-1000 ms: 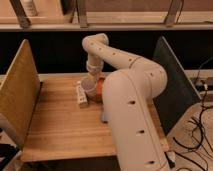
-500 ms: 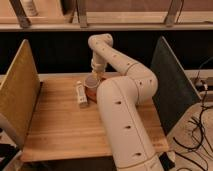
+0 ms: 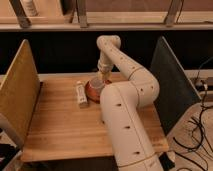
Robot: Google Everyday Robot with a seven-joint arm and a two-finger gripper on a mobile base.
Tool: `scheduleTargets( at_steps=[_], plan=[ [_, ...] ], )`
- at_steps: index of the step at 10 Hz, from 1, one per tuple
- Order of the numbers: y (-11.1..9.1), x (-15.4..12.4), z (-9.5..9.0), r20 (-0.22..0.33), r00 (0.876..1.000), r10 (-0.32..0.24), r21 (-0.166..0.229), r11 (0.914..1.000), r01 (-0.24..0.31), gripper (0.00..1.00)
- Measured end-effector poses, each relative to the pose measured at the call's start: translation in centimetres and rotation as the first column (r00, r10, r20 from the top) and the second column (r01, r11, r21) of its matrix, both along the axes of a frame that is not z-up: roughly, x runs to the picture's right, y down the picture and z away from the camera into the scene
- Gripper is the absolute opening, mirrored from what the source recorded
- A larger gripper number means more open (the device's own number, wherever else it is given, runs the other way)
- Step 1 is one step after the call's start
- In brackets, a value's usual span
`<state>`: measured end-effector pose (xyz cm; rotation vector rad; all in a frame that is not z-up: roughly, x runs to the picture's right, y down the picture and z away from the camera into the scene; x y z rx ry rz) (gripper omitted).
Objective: Place the ceramic cup in the ceramic bowl
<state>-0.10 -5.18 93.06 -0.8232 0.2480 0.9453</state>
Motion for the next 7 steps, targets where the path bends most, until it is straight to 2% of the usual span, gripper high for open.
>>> scheduleTargets(
  at_steps=[1, 3, 7],
  plan=[
    [-0.1, 0.0, -0.3, 0.022, 1.0, -0.002, -0.002, 1.0, 0.002, 0.55],
    [-0.3, -0.8, -0.9, 0.06, 0.998, -0.013, 0.001, 0.9999, 0.013, 0.67],
    [0.3, -2.2, -1.5, 0.116, 0.993, -0.024, -0.009, 0.9996, 0.025, 0.68]
  ],
)
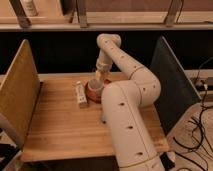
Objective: Place the ceramic cup in the ceramic bowl
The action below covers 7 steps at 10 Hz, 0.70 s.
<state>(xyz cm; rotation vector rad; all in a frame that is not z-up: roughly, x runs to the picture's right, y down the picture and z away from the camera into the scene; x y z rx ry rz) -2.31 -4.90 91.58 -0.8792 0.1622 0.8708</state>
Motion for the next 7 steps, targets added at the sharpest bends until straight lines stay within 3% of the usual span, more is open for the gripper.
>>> scheduleTargets(
  at_steps=[3, 5, 7],
  plan=[
    [-0.3, 0.9, -0.2, -0.008, 1.0, 0.011, 0.01, 0.9999, -0.011, 0.68],
    [-2.0, 3.0, -1.1, -0.048, 0.998, 0.031, 0.056, 0.998, -0.028, 0.68],
    [-4.4, 6.4, -2.7, -0.119, 0.991, 0.056, 0.131, 0.9906, -0.04, 0.68]
  ],
)
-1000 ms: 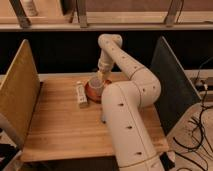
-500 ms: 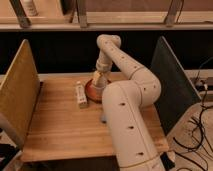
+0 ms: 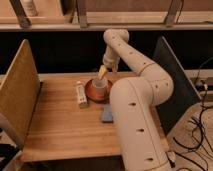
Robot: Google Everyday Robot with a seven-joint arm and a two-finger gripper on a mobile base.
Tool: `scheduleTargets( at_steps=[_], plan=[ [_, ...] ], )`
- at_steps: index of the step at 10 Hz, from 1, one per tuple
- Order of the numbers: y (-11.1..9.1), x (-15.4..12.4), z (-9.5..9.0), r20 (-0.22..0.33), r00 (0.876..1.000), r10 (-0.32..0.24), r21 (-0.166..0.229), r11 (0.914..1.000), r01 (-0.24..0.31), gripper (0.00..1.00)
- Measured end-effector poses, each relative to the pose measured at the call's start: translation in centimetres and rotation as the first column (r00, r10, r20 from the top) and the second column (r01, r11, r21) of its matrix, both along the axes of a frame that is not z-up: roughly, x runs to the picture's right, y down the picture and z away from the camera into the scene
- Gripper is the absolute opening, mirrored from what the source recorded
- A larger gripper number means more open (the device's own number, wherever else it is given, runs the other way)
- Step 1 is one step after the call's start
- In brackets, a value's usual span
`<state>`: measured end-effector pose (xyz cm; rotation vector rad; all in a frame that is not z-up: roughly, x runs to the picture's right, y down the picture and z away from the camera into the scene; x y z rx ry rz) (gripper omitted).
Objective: Place the ceramic cup in the ceramic bowl
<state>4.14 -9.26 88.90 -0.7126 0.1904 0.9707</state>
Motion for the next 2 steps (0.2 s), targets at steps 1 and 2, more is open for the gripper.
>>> scheduleTargets(
  at_steps=[1, 2],
  plan=[
    [-0.8, 1.9, -1.0, -0.043, 0.999, 0.008, 0.033, 0.9994, -0.007, 0.68],
    [-1.3, 3.6, -2.0, -0.077, 0.997, 0.017, 0.06, 0.9981, -0.013, 0.68]
  ],
)
